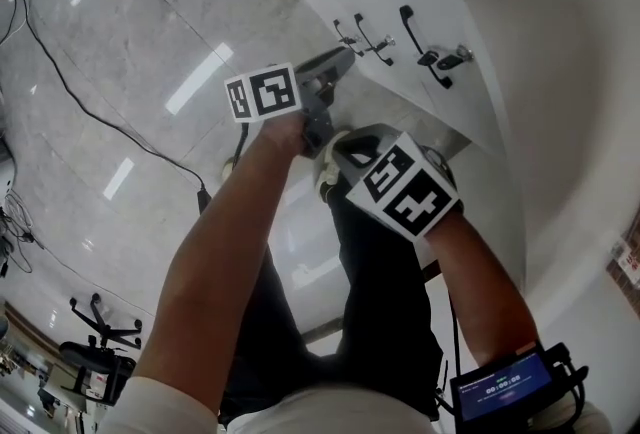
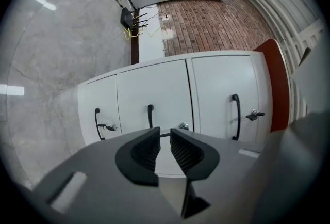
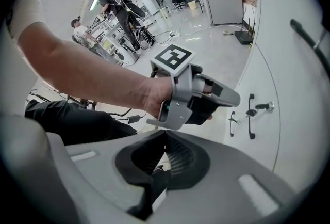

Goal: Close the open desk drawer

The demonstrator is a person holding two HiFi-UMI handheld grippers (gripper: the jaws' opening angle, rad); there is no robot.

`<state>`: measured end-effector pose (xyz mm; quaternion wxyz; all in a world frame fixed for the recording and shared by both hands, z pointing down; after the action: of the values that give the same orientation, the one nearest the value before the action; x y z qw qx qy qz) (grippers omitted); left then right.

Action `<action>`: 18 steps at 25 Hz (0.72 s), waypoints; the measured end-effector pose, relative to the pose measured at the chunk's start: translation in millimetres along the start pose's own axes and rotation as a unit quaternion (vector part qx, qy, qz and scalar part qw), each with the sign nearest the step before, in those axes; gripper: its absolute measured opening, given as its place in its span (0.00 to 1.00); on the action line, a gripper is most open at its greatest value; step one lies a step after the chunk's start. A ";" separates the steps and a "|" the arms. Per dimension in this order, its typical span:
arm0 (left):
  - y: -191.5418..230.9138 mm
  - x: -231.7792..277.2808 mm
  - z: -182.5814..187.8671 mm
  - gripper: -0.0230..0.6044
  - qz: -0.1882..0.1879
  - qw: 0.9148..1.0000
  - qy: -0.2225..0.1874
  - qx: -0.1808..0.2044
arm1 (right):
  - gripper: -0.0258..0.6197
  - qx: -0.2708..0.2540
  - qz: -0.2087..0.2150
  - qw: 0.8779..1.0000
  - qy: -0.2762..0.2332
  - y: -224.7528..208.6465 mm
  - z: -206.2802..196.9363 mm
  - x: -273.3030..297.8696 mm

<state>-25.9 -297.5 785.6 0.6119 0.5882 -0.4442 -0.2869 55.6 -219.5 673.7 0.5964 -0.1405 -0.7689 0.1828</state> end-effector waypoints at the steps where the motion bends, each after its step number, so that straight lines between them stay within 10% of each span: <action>1: -1.2 -5.0 -0.1 0.14 0.000 1.000 -0.003 -0.001 | 0.04 0.000 0.001 1.000 -0.003 0.9 0.6 0.2; 13: -34.1 -83.7 4.7 0.13 0.006 0.998 -0.062 -0.003 | 0.04 -0.036 0.016 0.999 -0.026 24.0 10.8 -0.5; 18: -149.2 -161.5 0.4 0.12 -0.009 0.996 -0.091 -0.020 | 0.04 -0.058 0.015 0.998 -0.015 106.7 35.3 -80.2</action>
<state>-71.9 -178.0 606.8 0.5781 0.5514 -0.4869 -0.3531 41.1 -163.0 548.5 0.5727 -0.1834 -0.7849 0.1490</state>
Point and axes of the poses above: the fingertips, and each gripper's own axes: x forward along the fingers, y to its left, z out of its top, the point moved 5 cm from there along -x, backward along the fingers
